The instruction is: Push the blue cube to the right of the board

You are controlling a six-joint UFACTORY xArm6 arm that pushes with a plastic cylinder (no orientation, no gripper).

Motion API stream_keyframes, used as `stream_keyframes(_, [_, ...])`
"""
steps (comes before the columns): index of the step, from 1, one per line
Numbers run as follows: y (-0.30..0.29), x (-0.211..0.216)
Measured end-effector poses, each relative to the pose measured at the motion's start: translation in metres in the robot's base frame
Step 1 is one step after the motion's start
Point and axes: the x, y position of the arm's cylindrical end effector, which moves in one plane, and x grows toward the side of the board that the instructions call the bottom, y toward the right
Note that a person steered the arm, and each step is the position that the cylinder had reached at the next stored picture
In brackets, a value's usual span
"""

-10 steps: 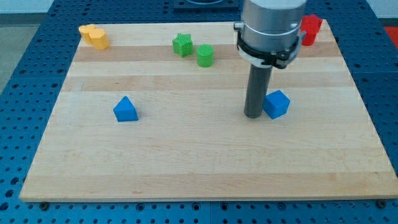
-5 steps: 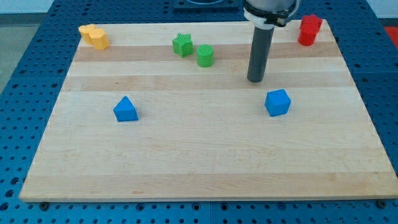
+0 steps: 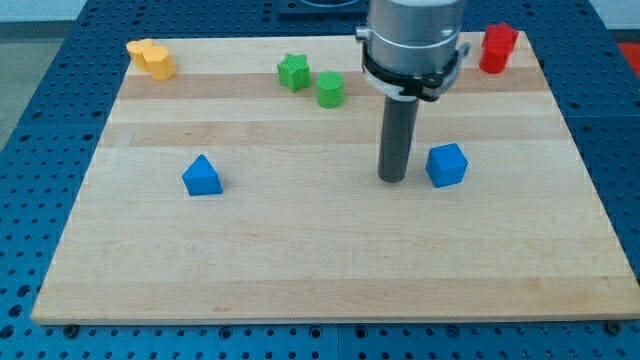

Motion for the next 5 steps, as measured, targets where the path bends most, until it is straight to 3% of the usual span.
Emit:
stream_keyframes(2, [0.038, 0.000])
stream_keyframes(5, [0.045, -0.020])
